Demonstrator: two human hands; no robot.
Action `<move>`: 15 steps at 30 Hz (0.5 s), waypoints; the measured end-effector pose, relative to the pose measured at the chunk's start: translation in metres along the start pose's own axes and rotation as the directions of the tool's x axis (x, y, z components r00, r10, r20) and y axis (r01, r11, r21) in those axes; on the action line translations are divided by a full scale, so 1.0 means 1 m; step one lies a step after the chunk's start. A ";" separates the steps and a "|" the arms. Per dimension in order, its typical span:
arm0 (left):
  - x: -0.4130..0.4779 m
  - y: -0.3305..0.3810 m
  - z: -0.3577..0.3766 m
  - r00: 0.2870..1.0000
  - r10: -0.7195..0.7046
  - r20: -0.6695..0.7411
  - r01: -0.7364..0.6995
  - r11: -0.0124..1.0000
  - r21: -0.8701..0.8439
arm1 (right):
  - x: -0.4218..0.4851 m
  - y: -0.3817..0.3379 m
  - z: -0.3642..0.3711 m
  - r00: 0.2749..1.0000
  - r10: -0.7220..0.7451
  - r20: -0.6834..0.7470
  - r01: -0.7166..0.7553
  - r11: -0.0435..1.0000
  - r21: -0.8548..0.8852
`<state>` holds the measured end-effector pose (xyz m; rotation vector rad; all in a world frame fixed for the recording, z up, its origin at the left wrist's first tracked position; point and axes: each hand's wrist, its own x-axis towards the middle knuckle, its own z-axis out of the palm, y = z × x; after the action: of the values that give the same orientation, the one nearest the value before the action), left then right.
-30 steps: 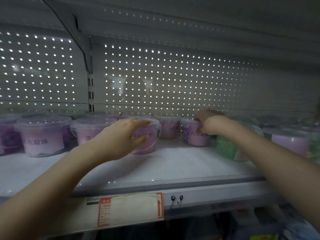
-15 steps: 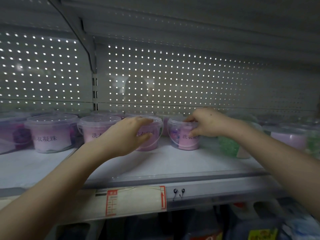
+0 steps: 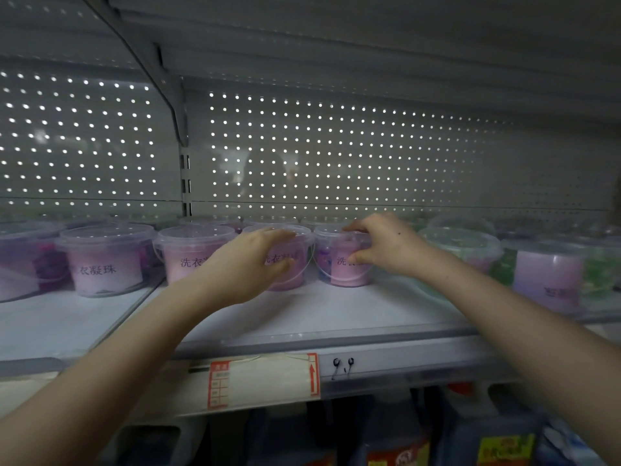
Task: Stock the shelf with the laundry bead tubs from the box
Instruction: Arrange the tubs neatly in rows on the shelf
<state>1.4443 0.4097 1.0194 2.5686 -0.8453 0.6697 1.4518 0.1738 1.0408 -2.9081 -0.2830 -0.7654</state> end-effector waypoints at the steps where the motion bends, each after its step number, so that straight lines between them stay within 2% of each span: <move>1: 0.000 0.001 0.001 1.000 0.002 -0.002 -0.002 1.000 0.006 | -0.003 0.002 -0.002 1.000 0.008 0.000 -0.008 0.999 0.033; 8: 0.004 0.024 0.010 0.997 0.075 -0.032 -0.077 0.996 -0.035 | -0.041 0.027 -0.034 0.991 0.040 -0.130 -0.030 0.997 0.076; 15: 0.007 0.035 0.017 0.991 0.127 0.028 -0.126 0.991 -0.044 | -0.071 0.069 -0.052 0.968 0.238 -0.074 -0.238 0.971 0.004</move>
<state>1.4328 0.3724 1.0155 2.5100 -1.0286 0.6427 1.3806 0.0872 1.0455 -2.8381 0.0750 -0.8309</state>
